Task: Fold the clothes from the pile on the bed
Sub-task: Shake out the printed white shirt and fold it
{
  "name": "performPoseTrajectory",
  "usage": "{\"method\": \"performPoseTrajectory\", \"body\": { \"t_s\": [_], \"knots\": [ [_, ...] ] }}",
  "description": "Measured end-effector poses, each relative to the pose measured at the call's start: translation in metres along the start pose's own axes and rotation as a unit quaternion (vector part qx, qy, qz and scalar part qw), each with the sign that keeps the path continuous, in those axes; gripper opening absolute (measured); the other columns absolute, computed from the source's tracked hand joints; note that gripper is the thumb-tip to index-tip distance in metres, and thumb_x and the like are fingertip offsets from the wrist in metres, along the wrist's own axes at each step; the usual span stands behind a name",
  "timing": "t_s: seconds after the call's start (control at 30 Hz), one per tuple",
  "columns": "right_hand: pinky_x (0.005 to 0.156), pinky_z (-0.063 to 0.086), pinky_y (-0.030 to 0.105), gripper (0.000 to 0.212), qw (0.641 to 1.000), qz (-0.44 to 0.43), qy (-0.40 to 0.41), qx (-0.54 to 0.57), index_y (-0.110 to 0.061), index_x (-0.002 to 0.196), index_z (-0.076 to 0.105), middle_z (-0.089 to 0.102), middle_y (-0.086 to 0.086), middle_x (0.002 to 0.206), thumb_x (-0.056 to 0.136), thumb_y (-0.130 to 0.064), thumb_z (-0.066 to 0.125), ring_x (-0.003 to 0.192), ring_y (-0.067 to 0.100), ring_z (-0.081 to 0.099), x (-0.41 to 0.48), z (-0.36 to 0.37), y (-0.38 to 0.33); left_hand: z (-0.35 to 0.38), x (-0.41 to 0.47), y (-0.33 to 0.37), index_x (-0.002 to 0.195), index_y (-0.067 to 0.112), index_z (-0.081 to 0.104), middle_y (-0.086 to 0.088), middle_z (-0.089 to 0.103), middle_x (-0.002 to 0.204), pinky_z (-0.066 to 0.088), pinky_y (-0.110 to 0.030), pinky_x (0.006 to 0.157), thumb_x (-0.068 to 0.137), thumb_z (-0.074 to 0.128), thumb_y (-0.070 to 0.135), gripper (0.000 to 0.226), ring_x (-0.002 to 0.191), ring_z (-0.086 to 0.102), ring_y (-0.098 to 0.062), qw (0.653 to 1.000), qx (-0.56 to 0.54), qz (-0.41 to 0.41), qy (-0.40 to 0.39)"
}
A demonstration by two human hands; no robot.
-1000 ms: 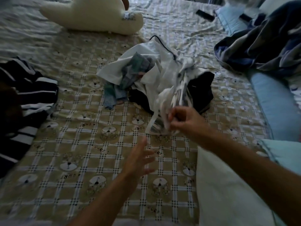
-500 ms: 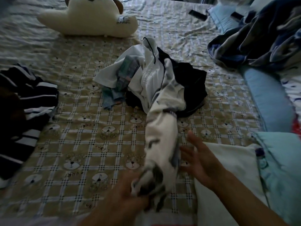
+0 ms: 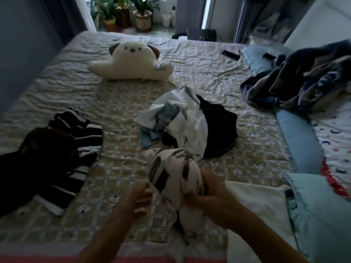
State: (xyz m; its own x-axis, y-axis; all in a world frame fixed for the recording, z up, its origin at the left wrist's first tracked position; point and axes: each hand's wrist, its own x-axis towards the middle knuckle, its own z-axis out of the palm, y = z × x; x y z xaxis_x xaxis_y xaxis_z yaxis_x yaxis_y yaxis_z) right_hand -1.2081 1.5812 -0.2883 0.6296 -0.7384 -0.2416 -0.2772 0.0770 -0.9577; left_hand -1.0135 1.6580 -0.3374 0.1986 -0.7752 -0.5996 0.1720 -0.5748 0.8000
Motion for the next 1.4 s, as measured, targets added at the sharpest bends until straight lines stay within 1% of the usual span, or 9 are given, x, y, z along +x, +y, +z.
{"method": "performPoseTrajectory", "body": {
  "t_s": [0.2,0.37,0.47,0.6,0.8,0.93,1.1,1.27,1.4],
  "knots": [
    [0.115,0.031,0.034,0.033,0.955,-0.189,-0.049,-0.222,-0.033,0.115,0.067,0.031,-0.021,0.149,0.083,-0.031,0.071,0.144,0.003,0.022,-0.058,0.0,-0.121,0.031,-0.082,0.133,0.119,0.02,0.067,-0.016,0.07,0.117,0.054,-0.056,0.09,0.072,0.08,0.038,0.052,0.104,0.069,-0.034,0.979,-0.143,0.129,-0.067],
    [0.084,0.054,0.031,0.057,0.989,-0.089,0.068,0.092,-0.026,0.118,0.068,0.068,-0.004,0.122,0.065,-0.044,0.08,0.112,0.019,0.064,-0.091,-0.033,-0.2,0.044,-0.147,0.226,0.105,0.008,0.068,-0.014,0.073,0.094,0.059,-0.037,0.067,0.089,0.059,0.017,0.021,0.084,0.07,-0.032,0.948,-0.247,0.194,-0.046],
    [0.096,0.05,0.053,0.098,0.967,-0.078,0.059,0.234,-0.013,0.137,0.05,0.063,0.013,0.129,0.054,-0.047,0.09,0.118,0.034,0.061,-0.092,-0.044,-0.242,0.054,-0.19,0.274,0.072,0.008,0.058,-0.007,0.055,0.065,0.046,-0.025,0.051,0.08,0.056,0.011,0.008,0.06,0.052,-0.023,0.945,-0.237,0.193,-0.115],
    [0.083,0.057,0.045,0.062,0.927,-0.214,0.092,0.294,-0.005,0.138,0.045,0.058,0.024,0.132,0.081,-0.006,0.071,0.111,0.036,0.063,-0.102,-0.049,-0.318,0.055,-0.234,0.329,0.054,0.009,0.057,-0.007,0.054,0.052,0.039,-0.025,0.05,0.067,0.052,-0.002,0.018,0.053,0.049,-0.026,0.939,-0.141,0.294,-0.109],
    [0.086,0.055,0.041,0.045,0.91,-0.374,0.166,0.069,-0.009,0.128,0.052,0.068,0.012,0.112,0.087,0.005,0.061,0.103,0.024,0.066,-0.12,-0.053,-0.41,0.024,-0.266,0.384,0.114,0.015,0.062,-0.002,0.075,0.09,0.057,-0.025,0.065,0.077,0.069,0.003,0.039,0.082,0.071,-0.021,0.879,-0.06,0.449,-0.146],
    [0.083,0.055,0.031,0.039,0.923,-0.37,0.104,-0.011,-0.005,0.121,0.056,0.074,0.005,0.087,0.087,0.014,0.052,0.087,0.02,0.069,-0.117,-0.031,-0.452,0.031,-0.272,0.387,0.125,0.043,0.042,0.014,0.068,0.113,0.056,-0.03,0.087,0.051,0.093,0.032,0.09,0.108,0.064,-0.003,0.823,0.232,0.51,-0.088],
    [0.091,0.052,0.037,0.037,0.928,-0.363,0.064,-0.063,0.0,0.122,0.061,0.069,0.013,0.114,0.086,-0.002,0.055,0.108,0.024,0.065,-0.135,-0.05,-0.469,0.026,-0.278,0.398,0.087,0.007,0.064,0.007,0.073,0.069,0.055,-0.023,0.061,0.075,0.07,-0.005,0.018,0.065,0.069,-0.006,0.862,-0.071,0.498,-0.06],
    [0.094,0.054,0.043,0.089,0.965,-0.228,0.099,-0.077,-0.032,0.143,0.033,0.051,0.008,0.139,0.071,-0.018,0.084,0.122,0.022,0.056,-0.129,-0.063,-0.423,0.026,-0.286,0.402,0.101,0.006,0.068,-0.004,0.076,0.084,0.058,-0.025,0.064,0.089,0.056,0.008,0.017,0.072,0.072,-0.016,0.882,-0.182,0.402,-0.163],
    [0.088,0.056,0.048,0.051,0.985,-0.16,0.058,-0.037,-0.01,0.124,0.059,0.069,0.014,0.115,0.077,-0.008,0.079,0.103,0.029,0.069,-0.124,-0.051,-0.393,0.028,-0.295,0.404,0.103,0.005,0.069,-0.006,0.075,0.088,0.06,-0.027,0.066,0.084,0.053,0.015,0.027,0.076,0.073,-0.018,0.859,-0.212,0.404,-0.23]
  ]
}}
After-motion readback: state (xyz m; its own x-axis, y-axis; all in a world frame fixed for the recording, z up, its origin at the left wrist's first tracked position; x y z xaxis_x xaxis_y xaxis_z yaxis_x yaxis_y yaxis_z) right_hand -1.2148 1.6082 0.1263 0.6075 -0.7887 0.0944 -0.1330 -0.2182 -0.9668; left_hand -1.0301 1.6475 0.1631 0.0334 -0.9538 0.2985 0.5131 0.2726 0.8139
